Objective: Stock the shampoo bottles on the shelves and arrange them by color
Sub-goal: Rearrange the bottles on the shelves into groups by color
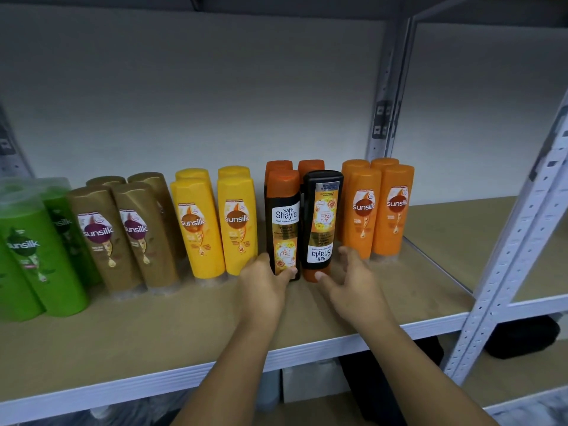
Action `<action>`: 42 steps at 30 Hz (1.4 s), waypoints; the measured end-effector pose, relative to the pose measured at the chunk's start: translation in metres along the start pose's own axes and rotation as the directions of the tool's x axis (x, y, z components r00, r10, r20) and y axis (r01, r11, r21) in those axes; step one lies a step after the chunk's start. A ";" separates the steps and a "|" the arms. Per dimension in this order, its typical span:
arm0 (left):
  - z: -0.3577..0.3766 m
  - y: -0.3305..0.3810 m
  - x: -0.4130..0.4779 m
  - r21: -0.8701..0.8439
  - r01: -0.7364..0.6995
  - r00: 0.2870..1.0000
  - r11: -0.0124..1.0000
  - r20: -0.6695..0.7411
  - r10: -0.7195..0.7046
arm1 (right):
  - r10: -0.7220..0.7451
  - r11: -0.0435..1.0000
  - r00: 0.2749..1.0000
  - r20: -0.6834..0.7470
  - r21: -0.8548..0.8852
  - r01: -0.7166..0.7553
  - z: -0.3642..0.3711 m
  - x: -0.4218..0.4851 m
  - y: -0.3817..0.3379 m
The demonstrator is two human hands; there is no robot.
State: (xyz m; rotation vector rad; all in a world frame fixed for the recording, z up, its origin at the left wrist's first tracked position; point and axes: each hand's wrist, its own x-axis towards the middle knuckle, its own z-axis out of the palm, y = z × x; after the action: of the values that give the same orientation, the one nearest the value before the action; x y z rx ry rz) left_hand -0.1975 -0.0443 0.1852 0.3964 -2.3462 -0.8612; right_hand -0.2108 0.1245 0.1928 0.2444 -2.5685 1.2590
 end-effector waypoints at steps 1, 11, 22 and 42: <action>0.000 0.000 0.000 0.001 -0.005 1.000 1.000 -0.001 0.005 | -0.007 1.000 1.000 0.017 0.029 0.007 0.001 0.002 -0.001; -0.013 -0.013 -0.010 0.046 -0.118 0.993 0.992 0.036 0.116 | -0.046 0.971 0.994 0.099 0.239 0.021 0.013 0.017 -0.009; -0.036 -0.038 -0.025 0.026 -0.181 0.973 0.983 0.150 0.176 | 0.100 0.965 0.992 0.072 0.234 -0.115 0.009 -0.005 -0.013; -0.080 -0.053 -0.053 -0.102 -0.121 0.966 0.987 0.219 0.141 | 0.121 0.939 0.968 -0.220 0.341 -0.040 -0.046 -0.119 -0.032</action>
State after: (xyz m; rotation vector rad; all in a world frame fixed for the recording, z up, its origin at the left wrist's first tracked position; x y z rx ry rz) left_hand -0.1022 -0.0983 0.1751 0.1094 -2.4968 -0.9850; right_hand -0.0813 0.1453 0.2065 0.0469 -2.1734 1.6458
